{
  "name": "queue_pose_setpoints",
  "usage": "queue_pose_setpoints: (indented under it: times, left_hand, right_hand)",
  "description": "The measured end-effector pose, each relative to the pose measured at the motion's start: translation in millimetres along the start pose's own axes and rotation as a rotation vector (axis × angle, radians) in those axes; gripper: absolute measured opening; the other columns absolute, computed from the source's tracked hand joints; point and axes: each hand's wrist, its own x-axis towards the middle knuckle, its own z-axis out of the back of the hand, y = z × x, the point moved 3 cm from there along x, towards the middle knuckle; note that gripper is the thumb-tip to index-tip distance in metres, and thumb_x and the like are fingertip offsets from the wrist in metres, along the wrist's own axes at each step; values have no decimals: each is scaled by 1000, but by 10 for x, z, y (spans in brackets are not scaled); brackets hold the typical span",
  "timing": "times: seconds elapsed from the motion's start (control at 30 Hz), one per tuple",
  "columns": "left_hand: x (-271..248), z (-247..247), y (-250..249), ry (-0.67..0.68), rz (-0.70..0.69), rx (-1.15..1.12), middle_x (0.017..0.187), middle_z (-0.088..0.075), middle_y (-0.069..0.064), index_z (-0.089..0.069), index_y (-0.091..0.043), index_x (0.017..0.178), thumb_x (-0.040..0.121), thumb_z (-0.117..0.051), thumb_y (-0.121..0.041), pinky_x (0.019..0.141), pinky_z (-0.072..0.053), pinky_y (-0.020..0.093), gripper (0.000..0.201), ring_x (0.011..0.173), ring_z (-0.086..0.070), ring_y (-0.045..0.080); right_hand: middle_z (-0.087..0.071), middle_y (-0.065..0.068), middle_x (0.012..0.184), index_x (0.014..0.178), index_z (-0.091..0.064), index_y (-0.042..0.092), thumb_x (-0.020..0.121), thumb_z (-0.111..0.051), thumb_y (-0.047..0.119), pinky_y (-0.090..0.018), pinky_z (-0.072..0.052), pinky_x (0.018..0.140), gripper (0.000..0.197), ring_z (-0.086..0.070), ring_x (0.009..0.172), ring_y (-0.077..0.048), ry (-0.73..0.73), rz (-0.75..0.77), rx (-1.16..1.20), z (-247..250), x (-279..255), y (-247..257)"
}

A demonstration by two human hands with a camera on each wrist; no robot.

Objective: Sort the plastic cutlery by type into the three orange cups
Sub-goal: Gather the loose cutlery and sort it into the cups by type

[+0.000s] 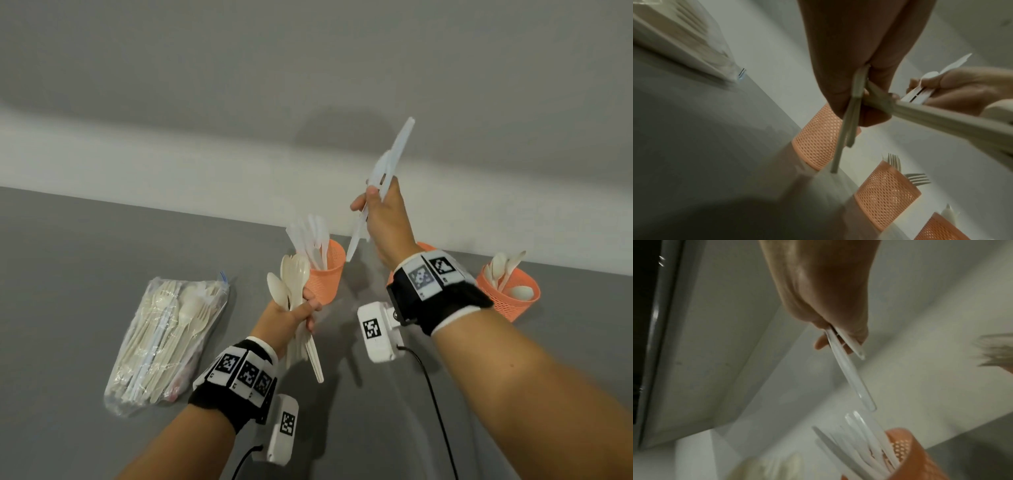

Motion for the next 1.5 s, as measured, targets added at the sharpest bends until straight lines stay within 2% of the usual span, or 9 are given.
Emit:
queue_pose_setpoints:
  times: [0.37, 0.53, 0.67, 0.8, 0.93, 1.03, 1.13, 1.3, 1.5]
  left_hand:
    - [-20, 38, -228, 88, 17, -189, 80, -69, 2, -49, -16, 90, 95, -42, -9, 49, -46, 25, 11, 43, -47, 13]
    - [-5, 53, -234, 83, 27, -219, 84, -71, 2, -51, -17, 88, 95, -43, -11, 49, -48, 25, 12, 47, -50, 13]
    - [57, 0, -221, 81, 25, -259, 96, -72, 1, -55, -19, 85, 96, -42, -11, 62, -51, 26, 19, 67, -62, 14]
    - [75, -121, -261, 83, 1, -344, 89, -72, 3, -55, -18, 87, 97, -38, -9, 66, -56, 28, 22, 81, -69, 16]
    - [32, -289, -234, 157, 53, -290, 80, -71, 2, -69, -27, 80, 98, -37, -19, 57, -56, 37, 38, 72, -69, 19]
    - [42, -382, -186, 105, 57, -294, 100, -60, 19, -57, -17, 96, 97, -40, -20, 68, -56, 40, 17, 85, -62, 29]
    - [54, -459, -155, 14, 39, -318, 99, -57, 10, -53, -19, 92, 97, -40, -15, 92, -48, 44, 14, 97, -57, 25]
    - [-42, -743, -106, 56, 41, -195, 72, -48, 4, -51, -7, 96, 94, -47, -10, 44, -43, 22, 5, 44, -46, 8]
    - [-207, -1087, -118, 257, -16, 70, 56, -50, -9, -47, -10, 118, 90, -37, 12, 47, -37, 18, 37, 44, -42, 1]
  right_hand:
    - [-56, -6, 98, 112, -42, 13, 96, -43, 13, -14, -48, 75, 16, -55, 93, -18, 227, -96, -30, -498, 99, -675]
    - [-48, -3, 121, 131, -39, 11, 90, -57, 11, -24, -36, 101, 45, -46, 117, -14, 185, -85, -83, -365, 96, -680]
    - [-53, -4, 104, 109, -54, 8, 87, -57, 6, -6, -39, 74, 23, -50, 94, -13, 32, 120, -170, -157, -87, -362]
    - [-60, -2, 81, 80, -50, 16, 86, -61, 14, -23, -46, 60, 13, -57, 60, -12, 398, -113, -254, -164, -585, -328]
    - [-57, -2, 72, 81, -38, 25, 89, -56, 7, -19, -45, 53, 27, -55, 47, 1, 688, -275, -244, -137, -940, -407]
    - [-52, -3, 75, 98, -41, 24, 92, -46, -2, -19, -51, 51, 27, -61, 50, -3, 629, -383, -206, 72, -977, -423]
    - [-49, -3, 78, 95, -44, 16, 91, -35, -6, -24, -49, 47, 24, -58, 57, -16, 503, -504, -271, 354, -968, -449]
    - [-57, 2, 69, 85, -54, 19, 88, -54, 13, -22, -45, 58, 7, -56, 58, -7, 376, -311, -148, 520, -966, -233]
    - [-65, -9, 71, 87, -64, 8, 81, -64, 16, -47, -57, 73, 9, -63, 59, -20, 343, -193, -319, 574, -997, -224]
